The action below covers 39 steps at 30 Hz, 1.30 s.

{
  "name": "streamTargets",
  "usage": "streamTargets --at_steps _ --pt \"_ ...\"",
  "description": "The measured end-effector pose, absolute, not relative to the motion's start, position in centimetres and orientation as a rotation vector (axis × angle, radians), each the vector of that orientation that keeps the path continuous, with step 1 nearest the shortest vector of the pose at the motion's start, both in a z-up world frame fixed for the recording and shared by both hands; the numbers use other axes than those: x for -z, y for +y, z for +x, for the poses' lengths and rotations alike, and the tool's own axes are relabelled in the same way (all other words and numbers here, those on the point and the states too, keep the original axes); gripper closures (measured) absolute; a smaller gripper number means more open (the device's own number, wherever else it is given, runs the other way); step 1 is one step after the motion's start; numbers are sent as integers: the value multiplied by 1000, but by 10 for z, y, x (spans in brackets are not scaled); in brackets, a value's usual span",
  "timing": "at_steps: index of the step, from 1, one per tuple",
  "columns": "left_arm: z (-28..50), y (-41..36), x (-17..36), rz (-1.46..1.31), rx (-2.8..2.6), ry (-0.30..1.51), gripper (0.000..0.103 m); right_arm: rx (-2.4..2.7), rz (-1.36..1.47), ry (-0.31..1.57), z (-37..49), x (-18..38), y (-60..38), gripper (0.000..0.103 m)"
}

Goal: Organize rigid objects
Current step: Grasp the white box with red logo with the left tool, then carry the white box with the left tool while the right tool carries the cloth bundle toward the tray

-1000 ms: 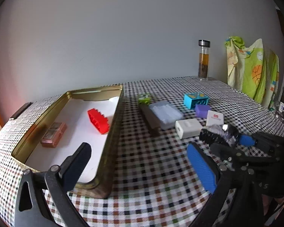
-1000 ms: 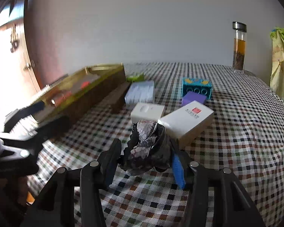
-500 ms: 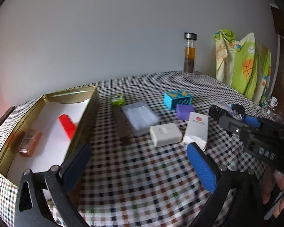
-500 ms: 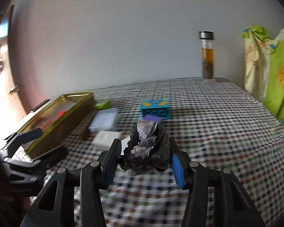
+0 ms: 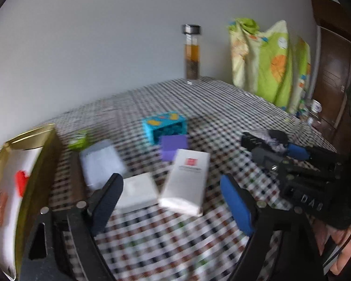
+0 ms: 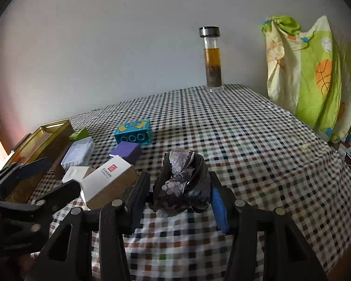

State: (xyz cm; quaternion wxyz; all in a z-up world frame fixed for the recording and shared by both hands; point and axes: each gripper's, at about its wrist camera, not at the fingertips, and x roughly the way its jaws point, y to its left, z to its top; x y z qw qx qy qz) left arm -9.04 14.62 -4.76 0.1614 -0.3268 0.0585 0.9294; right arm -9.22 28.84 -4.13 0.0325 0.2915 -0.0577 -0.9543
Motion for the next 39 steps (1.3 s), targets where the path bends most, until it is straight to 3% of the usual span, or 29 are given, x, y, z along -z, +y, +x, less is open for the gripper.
streamTargets --at_steps 5,13,16,22,39 --pt "-111 159 54 -1006 -2571 162 37 2924 913 -196 -94 43 291 51" --pt "-124 164 70 -1133 -2473 173 44 2922 917 -212 -94 44 292 51" --pt "-125 163 71 -1155 -2475 173 62 2924 928 -204 -96 44 292 51" --pt "-121 152 67 -1126 -2510 107 63 2933 916 -184 -94 44 290 51" --pt "-105 148 45 -900 -2677 135 63 2956 747 -100 -78 37 280 51"
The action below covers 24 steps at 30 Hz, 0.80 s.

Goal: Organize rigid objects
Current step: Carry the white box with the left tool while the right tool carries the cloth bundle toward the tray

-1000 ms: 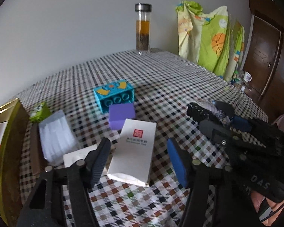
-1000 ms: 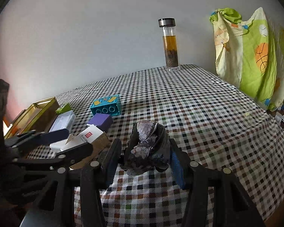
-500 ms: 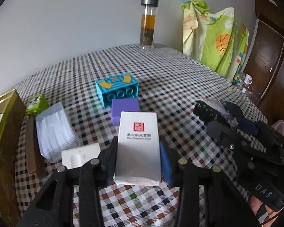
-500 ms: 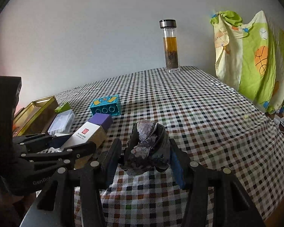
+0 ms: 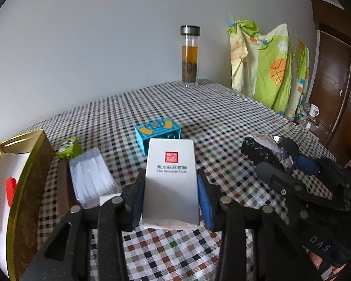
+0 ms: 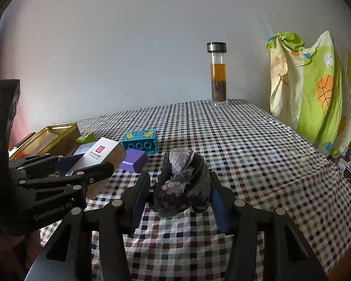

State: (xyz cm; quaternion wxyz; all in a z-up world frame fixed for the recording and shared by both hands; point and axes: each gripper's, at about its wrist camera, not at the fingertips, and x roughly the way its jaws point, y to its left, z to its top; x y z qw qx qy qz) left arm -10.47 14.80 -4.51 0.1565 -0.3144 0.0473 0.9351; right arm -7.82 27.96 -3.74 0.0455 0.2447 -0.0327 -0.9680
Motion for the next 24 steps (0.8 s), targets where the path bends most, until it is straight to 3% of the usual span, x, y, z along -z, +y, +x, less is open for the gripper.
streamTargets --at_steps 24 --pt "-83 145 31 -718 -2763 164 63 2970 616 -77 -65 31 279 51"
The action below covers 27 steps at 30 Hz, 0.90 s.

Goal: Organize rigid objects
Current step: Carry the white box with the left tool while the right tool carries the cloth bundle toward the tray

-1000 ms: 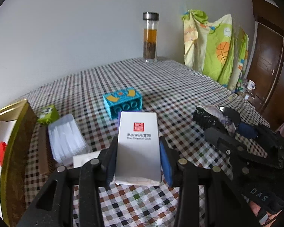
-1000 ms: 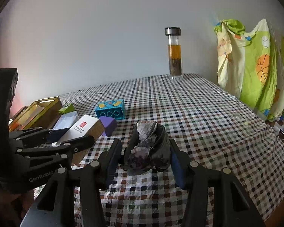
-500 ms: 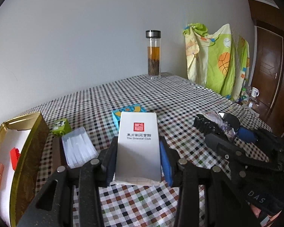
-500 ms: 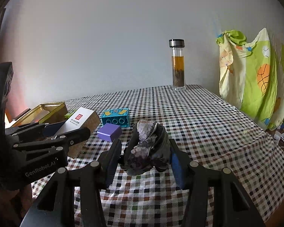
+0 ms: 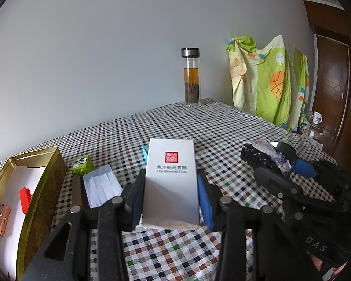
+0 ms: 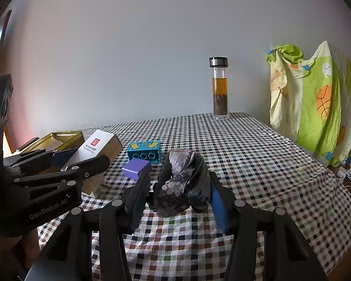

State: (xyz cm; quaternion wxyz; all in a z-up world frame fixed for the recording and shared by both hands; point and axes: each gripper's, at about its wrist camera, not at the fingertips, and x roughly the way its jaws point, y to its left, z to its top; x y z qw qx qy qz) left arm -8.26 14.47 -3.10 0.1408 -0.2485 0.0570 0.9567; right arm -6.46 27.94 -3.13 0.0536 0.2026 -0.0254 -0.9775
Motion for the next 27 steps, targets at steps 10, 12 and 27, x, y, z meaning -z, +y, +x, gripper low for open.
streamTargets --at_steps 10,12,27 --pt "-78 139 28 -679 -2791 129 63 2976 569 -70 -60 30 280 51" --pt "-77 137 27 -670 -2799 114 63 2980 551 -71 -58 30 280 51" --pt "-68 90 28 -681 -2877 30 63 2993 493 -39 -53 27 270 51"
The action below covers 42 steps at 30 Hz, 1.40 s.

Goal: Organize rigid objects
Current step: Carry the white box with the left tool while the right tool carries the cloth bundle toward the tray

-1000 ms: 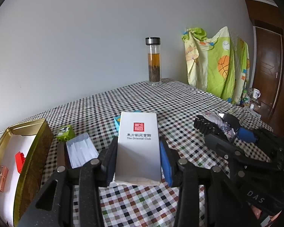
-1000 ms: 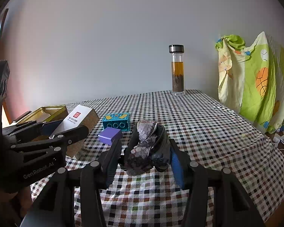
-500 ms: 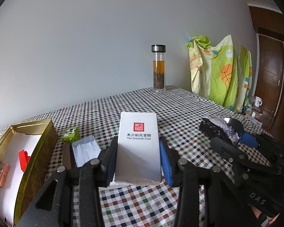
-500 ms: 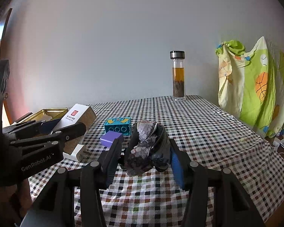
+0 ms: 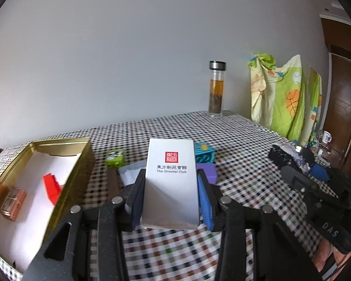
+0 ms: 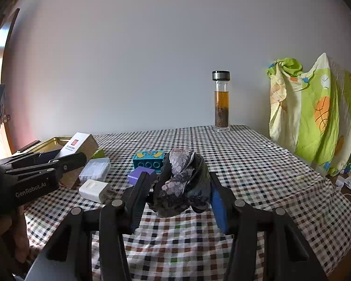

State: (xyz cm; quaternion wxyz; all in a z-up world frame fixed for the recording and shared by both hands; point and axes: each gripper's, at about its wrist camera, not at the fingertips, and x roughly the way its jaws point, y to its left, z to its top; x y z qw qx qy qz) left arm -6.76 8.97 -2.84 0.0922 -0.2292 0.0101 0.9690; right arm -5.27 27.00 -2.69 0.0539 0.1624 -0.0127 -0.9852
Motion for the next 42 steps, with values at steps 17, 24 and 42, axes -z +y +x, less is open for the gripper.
streamTargets --at_steps 17,24,42 --pt "-49 36 31 -650 -2961 -13 63 2865 483 44 -46 26 207 51" --pt "-47 16 32 -653 -2992 -44 63 2808 495 68 -45 25 180 51" --pt "-45 -11 35 -667 -3016 -85 63 2722 521 124 -45 27 136 51"
